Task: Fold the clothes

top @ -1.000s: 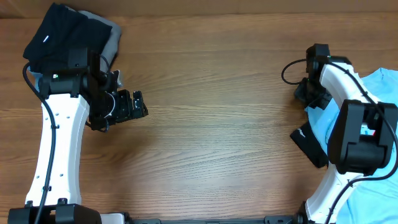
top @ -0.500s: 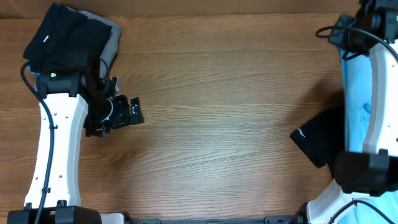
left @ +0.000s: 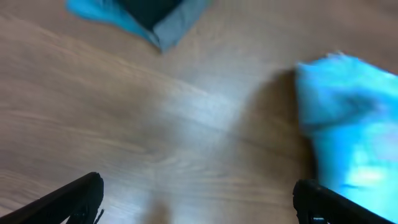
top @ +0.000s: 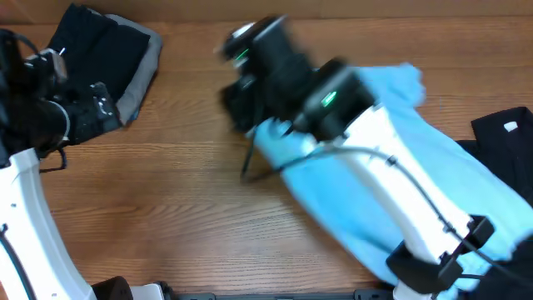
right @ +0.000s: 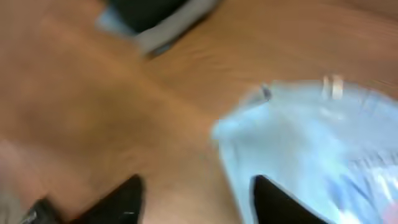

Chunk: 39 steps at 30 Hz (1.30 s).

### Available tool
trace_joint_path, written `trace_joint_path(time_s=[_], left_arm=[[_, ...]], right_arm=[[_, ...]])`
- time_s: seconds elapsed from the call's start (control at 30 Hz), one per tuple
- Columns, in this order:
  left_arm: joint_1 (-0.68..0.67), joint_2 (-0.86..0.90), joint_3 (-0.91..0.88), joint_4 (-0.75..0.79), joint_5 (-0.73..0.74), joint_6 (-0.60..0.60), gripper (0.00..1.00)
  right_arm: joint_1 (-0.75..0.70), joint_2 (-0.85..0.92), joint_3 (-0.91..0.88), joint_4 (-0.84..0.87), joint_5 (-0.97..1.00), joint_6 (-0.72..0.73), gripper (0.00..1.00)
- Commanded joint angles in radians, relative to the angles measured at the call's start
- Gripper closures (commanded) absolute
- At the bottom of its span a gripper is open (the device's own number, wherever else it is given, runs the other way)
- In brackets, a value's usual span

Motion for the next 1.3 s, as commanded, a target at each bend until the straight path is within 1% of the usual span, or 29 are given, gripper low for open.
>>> trace_joint_path(time_s=[0.0, 0.03, 0.1, 0.2, 0.27, 0.4, 0.5, 0.6, 0.7, 0.83, 0.93, 1.13, 1.27], left_arm=[[0.003, -0.011, 0.072, -0.003, 0.027, 0.005, 0.00], [0.003, -0.011, 0.076, -0.003, 0.048, 0.007, 0.00], [0.003, -0.011, 0.074, -0.003, 0.084, 0.023, 0.00], [-0.010, -0.008, 0.067, 0.000, 0.147, 0.031, 0.00], [-0.050, -0.003, 0.055, 0.009, 0.179, 0.064, 0.00], [-0.193, 0.028, 0.012, 0.033, 0.106, 0.076, 0.00], [-0.307, 0.083, -0.040, 0.045, -0.007, 0.075, 0.00], [-0.380, 0.169, -0.097, 0.046, -0.088, 0.060, 0.00], [-0.402, 0.261, -0.140, 0.050, -0.121, 0.033, 0.00], [-0.402, 0.424, -0.193, 0.063, -0.122, 0.018, 0.00], [-0.401, 0.529, -0.202, 0.097, -0.132, 0.014, 0.00], [-0.401, 0.687, -0.202, 0.171, -0.211, 0.016, 0.00], [-0.401, 0.770, -0.203, 0.191, -0.241, 0.015, 0.00]], right_arm=[[0.064, -0.031, 0.019, -0.005, 0.229, 0.037, 0.24], [0.069, -0.041, 0.023, -0.014, 0.272, 0.042, 0.21], [0.063, -0.067, 0.031, -0.035, 0.318, 0.057, 0.20], [0.005, -0.128, 0.041, -0.063, 0.320, 0.080, 0.19], [-0.044, -0.175, 0.041, -0.063, 0.319, 0.105, 0.19], [-0.157, -0.271, 0.041, -0.071, 0.301, 0.192, 0.19], [-0.237, -0.331, 0.041, -0.084, 0.232, 0.213, 0.19], [-0.299, -0.375, 0.041, -0.105, 0.180, 0.214, 0.19], [-0.338, -0.403, 0.041, -0.135, 0.160, 0.214, 0.19], [-0.374, -0.417, 0.041, -0.201, 0.161, 0.236, 0.19], [-0.389, -0.415, 0.038, -0.225, 0.161, 0.237, 0.19], [-0.407, -0.402, 0.038, -0.245, 0.162, 0.240, 0.19], [-0.442, -0.378, 0.038, -0.284, 0.164, 0.318, 0.19]])
